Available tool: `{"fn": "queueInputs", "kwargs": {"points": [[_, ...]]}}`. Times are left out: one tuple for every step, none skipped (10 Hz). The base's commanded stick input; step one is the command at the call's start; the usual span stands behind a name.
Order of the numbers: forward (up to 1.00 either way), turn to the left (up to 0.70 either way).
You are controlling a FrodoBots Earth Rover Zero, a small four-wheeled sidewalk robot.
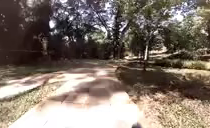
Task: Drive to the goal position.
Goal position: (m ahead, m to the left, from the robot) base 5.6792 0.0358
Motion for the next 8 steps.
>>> {"fn": "queueInputs", "kwargs": {"points": [[0.50,0.00],[0.50,0.00],[0.50,0.00],[0.50,0.00],[0.50,0.00],[0.50,0.00],[0.50,0.00],[0.50,0.00]]}}
